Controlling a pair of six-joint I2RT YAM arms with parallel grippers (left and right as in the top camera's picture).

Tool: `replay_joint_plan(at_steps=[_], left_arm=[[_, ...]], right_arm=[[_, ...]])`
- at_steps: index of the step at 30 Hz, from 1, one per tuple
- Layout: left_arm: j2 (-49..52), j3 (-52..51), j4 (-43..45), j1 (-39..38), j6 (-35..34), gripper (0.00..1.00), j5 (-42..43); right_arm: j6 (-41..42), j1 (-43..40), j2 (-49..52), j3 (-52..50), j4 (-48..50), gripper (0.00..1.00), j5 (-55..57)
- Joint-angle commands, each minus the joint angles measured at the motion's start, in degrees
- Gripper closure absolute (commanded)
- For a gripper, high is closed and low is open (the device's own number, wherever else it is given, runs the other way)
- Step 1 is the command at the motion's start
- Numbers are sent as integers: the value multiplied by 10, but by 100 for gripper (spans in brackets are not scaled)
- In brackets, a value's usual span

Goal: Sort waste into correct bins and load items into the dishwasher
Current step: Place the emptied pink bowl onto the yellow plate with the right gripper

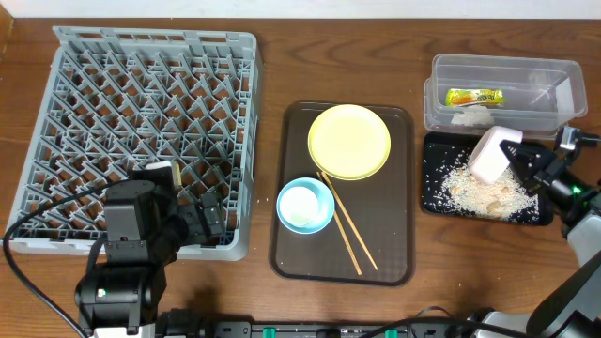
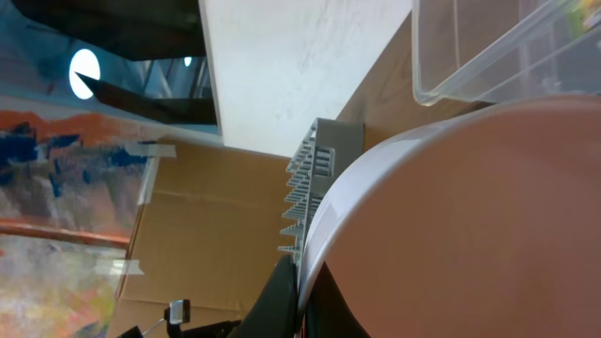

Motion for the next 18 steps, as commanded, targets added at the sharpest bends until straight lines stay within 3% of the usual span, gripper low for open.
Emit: replay_joint_plan(at_steps=[1,6,14,18], left_arm=[[0,9,-1,0,-8,0,1],[0,9,-1,0,-8,0,2],[0,9,-1,0,-8,0,2],[0,9,-1,0,-8,0,2]], right_arm=[[11,25,-3,3,1,99,4],[52,65,-4,9,49,99,10],[264,202,-4,31,354,99,32],[271,272,-3,55,357,99,75]])
